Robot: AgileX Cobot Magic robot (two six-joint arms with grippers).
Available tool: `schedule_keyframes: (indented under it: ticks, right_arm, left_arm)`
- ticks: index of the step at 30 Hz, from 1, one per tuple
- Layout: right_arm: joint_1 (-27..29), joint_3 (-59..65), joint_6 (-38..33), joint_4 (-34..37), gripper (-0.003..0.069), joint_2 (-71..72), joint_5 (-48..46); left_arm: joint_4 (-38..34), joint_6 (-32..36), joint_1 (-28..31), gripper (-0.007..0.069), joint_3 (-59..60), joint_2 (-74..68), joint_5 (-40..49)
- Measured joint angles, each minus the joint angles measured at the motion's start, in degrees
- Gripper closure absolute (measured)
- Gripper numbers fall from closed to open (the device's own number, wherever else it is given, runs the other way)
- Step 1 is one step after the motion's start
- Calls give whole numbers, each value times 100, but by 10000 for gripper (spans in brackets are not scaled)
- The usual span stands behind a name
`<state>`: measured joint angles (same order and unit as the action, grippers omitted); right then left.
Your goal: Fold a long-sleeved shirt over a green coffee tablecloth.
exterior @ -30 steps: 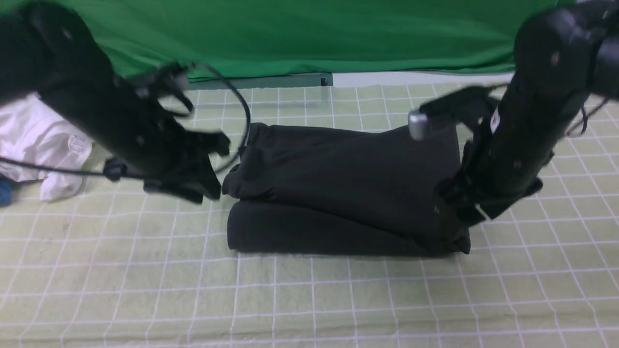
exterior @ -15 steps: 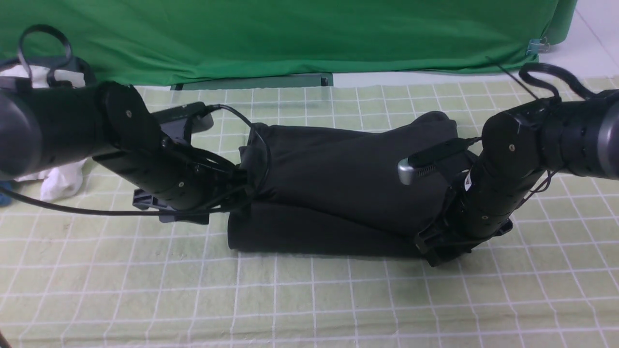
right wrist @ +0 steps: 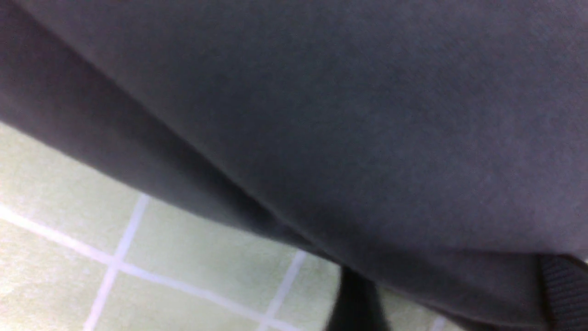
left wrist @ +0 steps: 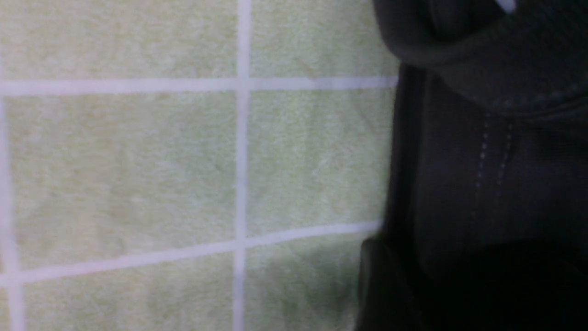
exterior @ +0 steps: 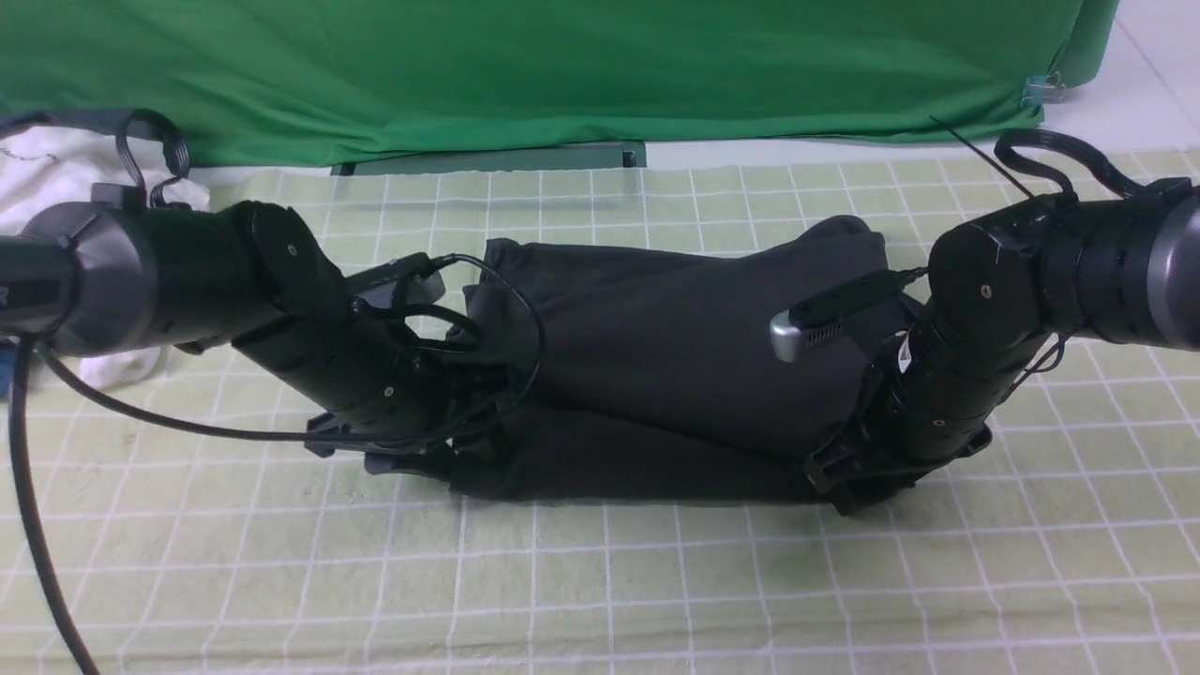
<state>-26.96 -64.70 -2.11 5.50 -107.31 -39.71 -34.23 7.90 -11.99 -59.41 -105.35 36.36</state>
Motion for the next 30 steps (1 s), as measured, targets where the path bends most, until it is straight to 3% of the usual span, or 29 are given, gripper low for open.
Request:
schedule_keyframes:
  ticks: [1, 4, 7, 13, 23, 27, 29, 30]
  right_arm:
    - [4, 0, -31, -42, 271, 0, 0]
    - [18, -9, -146, -120, 490, 0, -22]
    - [18, -46, -199, -120, 602, 25, -398]
    - [7, 266, -105, 6, 606, 453, -1165]
    - [3, 1176, -68, 40, 595, 1125, -807]
    - [3, 1187, -45, 4, 540, 1124, -759]
    - [3, 1180, -9, -74, 440, 1124, -817]
    - [3, 1175, -9, -74, 431, 1124, -837]
  left_arm:
    - [-81, 61, 0, 333, 0, 0, 29]
    - [-236, 222, 0, 489, 0, 0, 173]
    - [-265, 499, 17, 569, 0, 48, 544]
    - [-76, 530, -41, 573, 253, 681, 1001]
    - [-206, 470, -615, 573, 1294, 1056, 577]
    - [-175, 471, -626, 568, 1254, 1056, 522]
    - [-89, 460, -626, 548, 1135, 1064, 579]
    - [-77, 460, -626, 546, 1135, 1063, 579]
